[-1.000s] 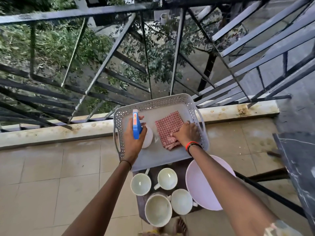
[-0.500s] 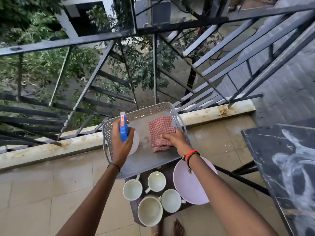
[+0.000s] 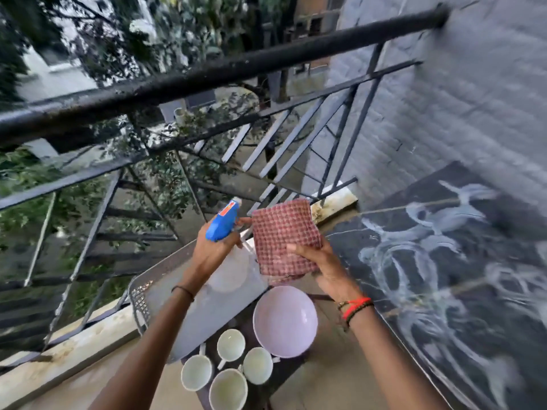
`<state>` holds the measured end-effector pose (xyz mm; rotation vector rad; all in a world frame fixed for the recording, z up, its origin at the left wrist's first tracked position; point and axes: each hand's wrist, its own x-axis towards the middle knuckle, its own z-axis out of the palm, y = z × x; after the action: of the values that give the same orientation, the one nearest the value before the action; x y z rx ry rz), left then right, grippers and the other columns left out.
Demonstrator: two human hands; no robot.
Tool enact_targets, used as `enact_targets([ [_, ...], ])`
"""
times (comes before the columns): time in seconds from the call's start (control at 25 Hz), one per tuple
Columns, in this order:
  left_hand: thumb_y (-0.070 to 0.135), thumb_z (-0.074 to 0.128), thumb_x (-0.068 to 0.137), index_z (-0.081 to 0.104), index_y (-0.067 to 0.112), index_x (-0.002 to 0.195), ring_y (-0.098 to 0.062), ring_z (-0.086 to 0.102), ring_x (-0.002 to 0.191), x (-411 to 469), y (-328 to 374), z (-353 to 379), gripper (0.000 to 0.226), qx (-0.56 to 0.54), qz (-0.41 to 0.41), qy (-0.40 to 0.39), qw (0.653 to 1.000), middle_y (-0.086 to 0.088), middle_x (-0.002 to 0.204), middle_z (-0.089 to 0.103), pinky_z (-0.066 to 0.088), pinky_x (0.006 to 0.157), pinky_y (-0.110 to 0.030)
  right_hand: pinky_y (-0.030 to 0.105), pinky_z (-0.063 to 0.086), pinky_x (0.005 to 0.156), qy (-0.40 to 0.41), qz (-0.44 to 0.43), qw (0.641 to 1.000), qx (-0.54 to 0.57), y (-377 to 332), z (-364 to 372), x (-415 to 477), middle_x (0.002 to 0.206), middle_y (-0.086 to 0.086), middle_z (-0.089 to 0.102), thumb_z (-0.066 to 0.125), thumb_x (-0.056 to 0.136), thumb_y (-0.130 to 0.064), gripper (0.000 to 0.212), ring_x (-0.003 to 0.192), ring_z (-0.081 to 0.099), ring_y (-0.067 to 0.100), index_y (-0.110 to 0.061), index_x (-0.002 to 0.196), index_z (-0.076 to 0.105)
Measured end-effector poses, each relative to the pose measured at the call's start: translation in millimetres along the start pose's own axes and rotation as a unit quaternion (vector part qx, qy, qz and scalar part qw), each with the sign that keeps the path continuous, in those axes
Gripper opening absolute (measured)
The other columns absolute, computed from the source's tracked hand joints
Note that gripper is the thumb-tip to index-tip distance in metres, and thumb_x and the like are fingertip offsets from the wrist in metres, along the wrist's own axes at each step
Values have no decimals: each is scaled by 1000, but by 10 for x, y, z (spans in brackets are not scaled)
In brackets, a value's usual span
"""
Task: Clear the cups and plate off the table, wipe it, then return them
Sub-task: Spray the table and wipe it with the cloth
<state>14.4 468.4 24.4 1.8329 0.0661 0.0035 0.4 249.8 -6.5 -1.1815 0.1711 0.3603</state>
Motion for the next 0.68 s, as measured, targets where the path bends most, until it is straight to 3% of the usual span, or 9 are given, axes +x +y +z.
enact_targets([
  [0.12,7,54,63,59,12,64,-11,53,63,-10,437,348,7,-28,21,-123,992,5,63,61,40,61,-24,39,57,80,20,-44,998,27,-402,-217,-322,101,10,72,81,54,-16,46,94,68,26,-15,99,72],
  [0.2,4,54,59,57,16,62,-8,52,62,-55,676,583,13,-47,43,-179,982,12,65,60,41,59,-19,46,54,88,38,-59,996,50,-572,-405,-507,103,13,69,80,53,-17,49,96,66,29,-13,101,69],
  [0.28,2,55,58,56,14,62,-7,55,63,-101,893,845,13,-77,41,-221,971,12,67,61,42,59,-17,47,55,86,51,-70,993,78,-690,-647,-678,105,14,69,79,58,-17,46,96,66,30,-13,103,70],
  [0.44,1,55,57,57,6,68,-16,55,72,-166,1194,1417,13,-77,29,-271,959,-5,79,61,43,66,-24,43,56,77,96,-70,985,128,-783,-1202,-982,109,16,69,77,68,-16,43,97,67,30,-11,110,68],
  [0.52,0,56,58,58,4,74,-14,55,67,-192,1286,1695,17,-63,12,-280,958,-3,75,61,43,62,-23,40,57,77,132,-63,980,136,-797,-1459,-1096,106,13,71,78,70,-13,42,96,68,28,-11,110,67],
  [0.6,-12,56,67,58,7,76,-6,54,56,-198,1371,2003,21,-52,8,-294,954,8,65,61,43,53,-15,37,59,75,177,-52,972,146,-836,-1714,-1194,102,11,72,83,62,-15,51,93,69,26,-10,109,65],
  [0.68,-19,51,74,58,6,80,-4,54,52,-192,1447,2345,28,-24,1,-300,954,4,66,61,43,51,-13,42,54,89,210,-47,961,175,-900,-1962,-1279,111,16,69,91,49,-17,71,100,67,29,-5,113,63],
])
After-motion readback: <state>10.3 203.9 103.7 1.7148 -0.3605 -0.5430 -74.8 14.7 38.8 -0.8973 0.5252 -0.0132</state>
